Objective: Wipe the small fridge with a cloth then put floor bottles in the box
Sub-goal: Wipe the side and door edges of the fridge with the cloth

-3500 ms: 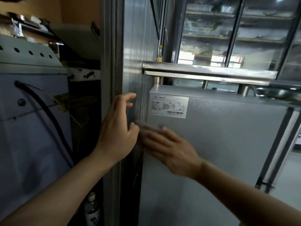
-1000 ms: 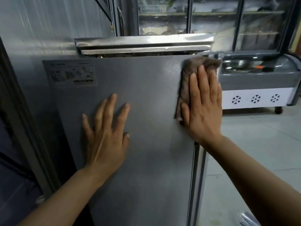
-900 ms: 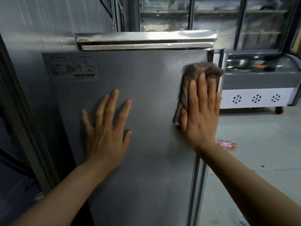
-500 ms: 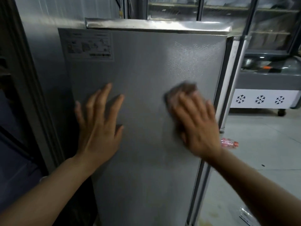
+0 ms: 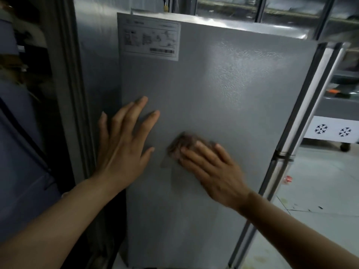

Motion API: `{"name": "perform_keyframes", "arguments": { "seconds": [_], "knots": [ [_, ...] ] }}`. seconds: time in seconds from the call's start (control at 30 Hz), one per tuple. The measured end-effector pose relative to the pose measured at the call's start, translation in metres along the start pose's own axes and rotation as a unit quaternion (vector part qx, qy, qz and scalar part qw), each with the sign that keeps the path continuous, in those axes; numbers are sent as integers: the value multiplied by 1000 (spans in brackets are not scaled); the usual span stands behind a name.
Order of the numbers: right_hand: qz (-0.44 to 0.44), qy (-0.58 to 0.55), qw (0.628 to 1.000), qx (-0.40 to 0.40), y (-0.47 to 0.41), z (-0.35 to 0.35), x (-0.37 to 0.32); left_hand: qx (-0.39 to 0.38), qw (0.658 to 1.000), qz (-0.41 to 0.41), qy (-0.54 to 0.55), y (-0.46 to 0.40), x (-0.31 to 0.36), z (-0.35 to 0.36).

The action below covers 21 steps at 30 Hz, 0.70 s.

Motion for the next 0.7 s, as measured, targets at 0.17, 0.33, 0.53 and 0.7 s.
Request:
{"name": "perform_keyframes", "arguments": {
  "seconds": [0.17,0.33,0.53,0.7],
  "knots": [
    [183,-21,976,112,-73,-37,59,-24,991,-89,95,16,-21,5],
    [76,-15,996,35,-45,-3,-14,-6,963,-108,245,27,-30,6],
    [-30,2,999,-12,-43,2,-39,4,906,-141,400,39,-41,3],
    [104,-22,991,83,-114,-19,-17,-11,858,-191,476,49,-56,16]
  ]
}}
Point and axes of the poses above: each hand's wrist, its own y-axis away from the middle knuckle, its own z-axis out of the palm, x = y × z, the point moved 8 cm from there along -y, towards the middle knuckle, and after that the axes turned 7 degrees about z, right-handed, at the moved point
